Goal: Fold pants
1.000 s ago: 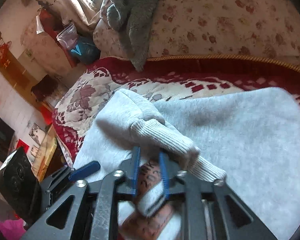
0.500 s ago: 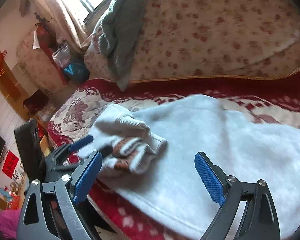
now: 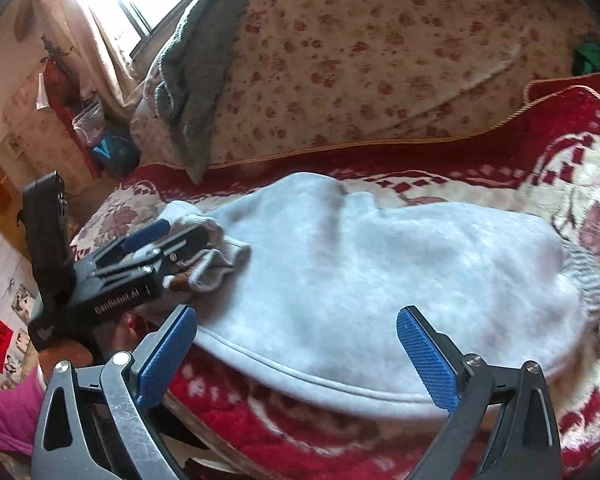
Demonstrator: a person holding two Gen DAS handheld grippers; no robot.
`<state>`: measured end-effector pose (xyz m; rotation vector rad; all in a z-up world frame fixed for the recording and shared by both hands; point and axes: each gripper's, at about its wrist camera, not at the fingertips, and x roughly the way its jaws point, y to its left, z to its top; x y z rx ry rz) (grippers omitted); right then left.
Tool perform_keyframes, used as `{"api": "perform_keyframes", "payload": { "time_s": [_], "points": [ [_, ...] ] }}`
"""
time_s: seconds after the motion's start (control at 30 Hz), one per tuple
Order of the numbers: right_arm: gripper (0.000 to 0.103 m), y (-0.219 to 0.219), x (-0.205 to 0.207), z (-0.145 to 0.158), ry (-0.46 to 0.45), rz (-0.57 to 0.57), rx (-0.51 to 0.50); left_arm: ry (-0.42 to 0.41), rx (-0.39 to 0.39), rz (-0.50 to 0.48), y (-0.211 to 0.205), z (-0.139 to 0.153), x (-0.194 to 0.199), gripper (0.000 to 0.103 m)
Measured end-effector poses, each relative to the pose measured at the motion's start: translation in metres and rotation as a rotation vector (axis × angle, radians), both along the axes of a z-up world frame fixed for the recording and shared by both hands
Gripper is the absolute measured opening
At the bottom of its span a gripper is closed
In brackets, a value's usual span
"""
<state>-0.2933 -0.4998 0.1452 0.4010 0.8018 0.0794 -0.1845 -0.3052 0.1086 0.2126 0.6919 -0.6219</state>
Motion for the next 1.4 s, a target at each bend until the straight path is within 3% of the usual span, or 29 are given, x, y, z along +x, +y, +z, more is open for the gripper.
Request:
{"api": "perform_keyframes", "payload": {
  "time_s": [0.37,0.43,0.77,0.87,1.17,1.4],
  "points": [
    [0.103,-0.047,-0.050,-0.027,0.073,-0.155,0.101,0.054,0.002,-0.114,-0.044,-0.009,0.003,0.085],
    [0.103,-0.054,-0.057,-0.033,0.086,-0.176,0.125,0.090,-0.002,-0.160,-0.057,-0.013,0.005,0.090],
    [0.103,-0.087,-0.064,-0.070,0.158,-0.296,0.257,0.168,0.037,-0.400,-0.133,-0.023,0.012,0.092],
    [0.103,-0.094,-0.057,-0.076,0.145,-0.310,0.292,0.186,0.068,-0.492,-0.161,-0.028,0.013,0.092],
    [0.103,-0.086,-0.049,-0.083,0.102,-0.273,0.225,0.248,0.124,-0.698,-0.230,-0.043,0.018,0.092],
    [0.103,-0.097,-0.060,-0.088,0.036,-0.287,0.312,0.331,0.209,-0.798,-0.263,-0.069,0.028,0.093]
  ]
}}
